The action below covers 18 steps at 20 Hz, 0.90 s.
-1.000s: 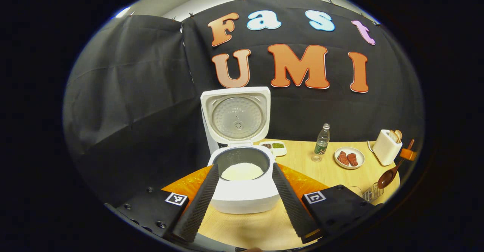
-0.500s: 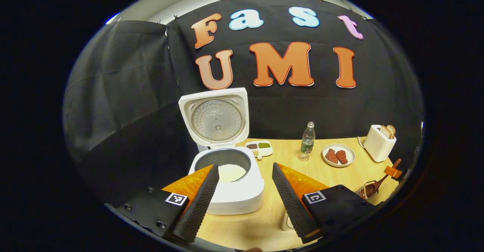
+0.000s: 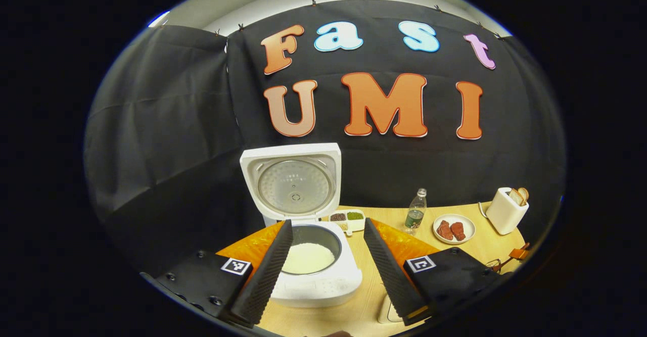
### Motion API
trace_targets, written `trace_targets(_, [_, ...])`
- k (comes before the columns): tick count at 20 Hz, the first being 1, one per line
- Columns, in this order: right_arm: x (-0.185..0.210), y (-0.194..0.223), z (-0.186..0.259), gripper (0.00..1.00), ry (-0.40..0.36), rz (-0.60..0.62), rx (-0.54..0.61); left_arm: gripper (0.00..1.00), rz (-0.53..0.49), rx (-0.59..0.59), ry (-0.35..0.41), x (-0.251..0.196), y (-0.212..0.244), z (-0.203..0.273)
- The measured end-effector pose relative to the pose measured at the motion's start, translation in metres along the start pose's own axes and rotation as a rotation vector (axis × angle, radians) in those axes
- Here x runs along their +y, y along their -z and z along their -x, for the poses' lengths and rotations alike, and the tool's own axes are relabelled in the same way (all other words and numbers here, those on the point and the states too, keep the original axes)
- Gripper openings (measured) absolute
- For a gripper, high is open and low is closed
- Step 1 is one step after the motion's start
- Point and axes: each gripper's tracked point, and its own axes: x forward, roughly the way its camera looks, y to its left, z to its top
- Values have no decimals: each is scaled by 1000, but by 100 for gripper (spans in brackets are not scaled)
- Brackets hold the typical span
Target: Close the left gripper, press the button to open the rice cooker; take a wooden spoon from the chopstick holder with the right hand, scoop a spoonful of rice and pour it into the rice cooker, then put the wooden spoon back into the chopstick holder.
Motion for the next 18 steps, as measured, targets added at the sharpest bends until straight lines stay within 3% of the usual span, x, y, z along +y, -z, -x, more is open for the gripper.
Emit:
trace_targets(2, [-8, -9, 10, 34, 25, -4, -17, 96, 30, -10, 9, 9, -16, -11])
trace_targets(5, [-18, -25, 29, 59, 65, -8, -59, 96, 75, -16, 22, 25, -43, -31])
trace_targets(9, [-22, -56, 64, 76, 99, 49, -134, 95, 120, 18, 45, 40, -72, -61])
trace_targets(10, [-21, -67, 74, 77, 107, 80, -162, 89, 130, 21, 53, 43, -79, -69])
trace_targets(11, [-18, -76, 84, 67, 116, 110, -187, 91, 141, 16, 61, 45, -91, -79])
trace_targets(12, [-15, -84, 93, 77, 123, 134, -207, 92, 147, 19, 64, 48, -101, -92])
trace_targets(14, [-7, -97, 111, 77, 126, 162, -234, 100, 136, 33, 66, 53, -116, -117])
trace_targets(18, [8, -122, 141, 83, 133, 214, -313, 100, 132, 77, 25, 71, -135, -168])
